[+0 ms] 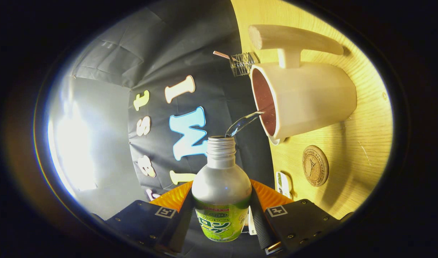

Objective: Take the bottle from table, then pour the juice into the cup, finally place the bottle on the coaster

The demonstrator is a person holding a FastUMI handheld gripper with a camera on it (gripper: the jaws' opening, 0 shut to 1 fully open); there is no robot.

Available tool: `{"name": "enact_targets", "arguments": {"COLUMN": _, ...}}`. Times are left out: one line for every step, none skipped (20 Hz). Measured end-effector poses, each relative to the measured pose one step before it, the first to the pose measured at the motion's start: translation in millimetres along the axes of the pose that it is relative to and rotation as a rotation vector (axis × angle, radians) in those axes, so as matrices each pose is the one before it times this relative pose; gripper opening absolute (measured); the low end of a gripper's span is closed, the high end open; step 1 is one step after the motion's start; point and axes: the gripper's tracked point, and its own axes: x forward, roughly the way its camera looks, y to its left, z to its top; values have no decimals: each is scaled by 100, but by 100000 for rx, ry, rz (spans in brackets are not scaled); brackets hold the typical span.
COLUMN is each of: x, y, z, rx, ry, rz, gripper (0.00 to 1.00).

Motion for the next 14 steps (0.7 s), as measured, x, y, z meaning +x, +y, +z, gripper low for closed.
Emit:
{"name": "enact_targets", "arguments": {"x": 62, "y": 10, "z": -30, "rx": 411, "ry": -39, "rz": 154, "gripper": 77}}
{"name": "enact_targets", "arguments": {"x": 19, "y": -55, "z": -37, "rx": 101, "ry": 139, "rz": -212, "gripper": 77}}
{"name": "enact_targets", "arguments": {"x": -1, "y": -62, "z": 1, "rx": 194, "ry": -130, "rz": -60, "gripper": 77}}
{"name": "enact_targets", "arguments": {"x": -2, "y": 93, "z": -69, "rx": 560, "ry": -8, "rz": 251, "gripper": 77}}
{"name": "enact_targets", "arguments": {"x": 33, "y": -6, "z": -34, "rx": 1259, "ry": -360, "rz": 369, "gripper": 77}}
{"name": "enact_targets", "arguments": {"x": 90, "y": 92, "z": -91, "rx": 1395, "ry": 41, "rz": 19, "gripper": 77}}
{"name": "enact_targets", "arguments": {"x": 105, "y": -47, "z": -104, "rx": 680, "ry": 58, "rz": -113, "gripper": 77}}
{"name": "enact_targets", "arguments": {"x": 42, "y": -131, "z": -5, "rx": 338, "ry": -39, "rz": -328, "gripper": 76}}
{"name": "enact_targets", "arguments": {"x": 5, "y": -75, "z": 49, "rx": 397, "ry": -116, "rz": 160, "gripper": 77}}
{"name": "enact_targets", "arguments": {"x": 22, "y": 27, "z": -131, "rx": 585, "ry": -184, "rz": 356, "gripper": 77}}
{"name": "enact_targets", "arguments": {"x": 49, "y": -7, "z": -114, "rx": 524, "ry": -48, "rz": 194, "gripper": 77}}
{"name": "enact_targets", "arguments": {"x": -188, "y": 56, "z": -49, "rx": 225, "ry": -91, "rz": 306, "gripper": 77}}
{"name": "enact_targets", "arguments": {"x": 78, "y": 57, "z": -17, "rx": 240, "ry": -55, "rz": 166, "gripper": 76}}
{"name": "enact_targets", "arguments": {"x": 36, "y": 213, "z": -10, "rx": 346, "ry": -151, "rz": 430, "gripper": 76}}
